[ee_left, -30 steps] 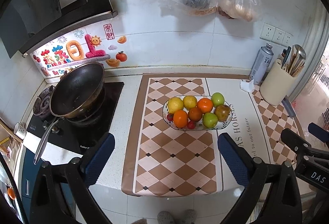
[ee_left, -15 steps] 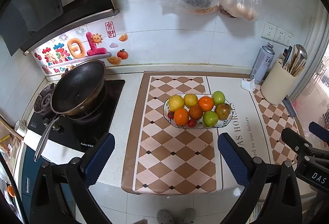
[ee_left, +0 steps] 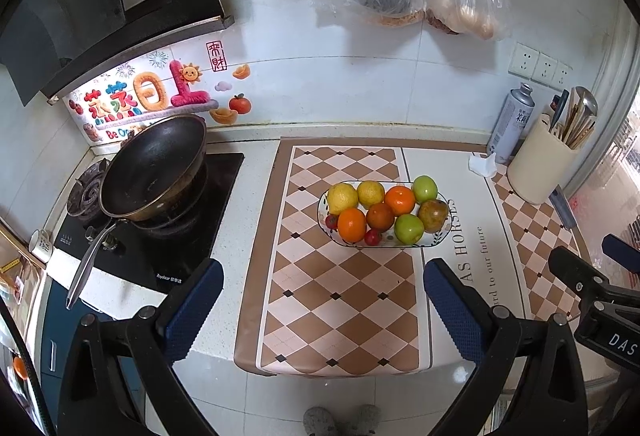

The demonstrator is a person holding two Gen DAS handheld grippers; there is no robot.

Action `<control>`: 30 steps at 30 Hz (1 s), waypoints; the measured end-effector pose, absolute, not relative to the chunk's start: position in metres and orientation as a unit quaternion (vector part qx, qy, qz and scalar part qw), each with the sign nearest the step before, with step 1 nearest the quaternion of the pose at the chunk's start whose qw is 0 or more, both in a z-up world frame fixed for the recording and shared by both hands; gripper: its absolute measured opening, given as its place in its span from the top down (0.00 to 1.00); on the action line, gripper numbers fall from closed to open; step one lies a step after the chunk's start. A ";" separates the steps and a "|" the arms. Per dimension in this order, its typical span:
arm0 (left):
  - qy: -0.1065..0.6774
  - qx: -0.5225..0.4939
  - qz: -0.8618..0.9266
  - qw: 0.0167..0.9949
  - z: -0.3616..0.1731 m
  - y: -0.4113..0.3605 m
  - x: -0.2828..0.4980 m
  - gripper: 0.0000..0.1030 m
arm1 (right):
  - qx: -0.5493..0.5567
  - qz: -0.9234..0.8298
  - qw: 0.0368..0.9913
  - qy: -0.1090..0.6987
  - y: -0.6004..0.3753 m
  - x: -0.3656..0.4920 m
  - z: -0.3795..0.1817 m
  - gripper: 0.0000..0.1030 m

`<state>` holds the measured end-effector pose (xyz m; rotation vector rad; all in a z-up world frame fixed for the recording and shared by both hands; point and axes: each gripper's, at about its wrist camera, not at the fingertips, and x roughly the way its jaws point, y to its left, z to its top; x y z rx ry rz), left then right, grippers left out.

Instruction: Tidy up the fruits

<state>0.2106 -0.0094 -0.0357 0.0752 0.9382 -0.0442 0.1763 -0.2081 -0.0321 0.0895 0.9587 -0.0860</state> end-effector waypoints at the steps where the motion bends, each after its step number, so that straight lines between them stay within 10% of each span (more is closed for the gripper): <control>1: 0.452 0.037 -0.021 0.891 -0.036 -0.009 0.211 0.00 | 0.042 -0.040 0.885 0.462 -0.208 0.176 -0.032 0.03; 30: 0.462 0.034 -0.015 0.886 -0.044 -0.016 0.207 0.00 | 0.033 -0.024 0.879 0.475 -0.212 0.181 -0.040 0.03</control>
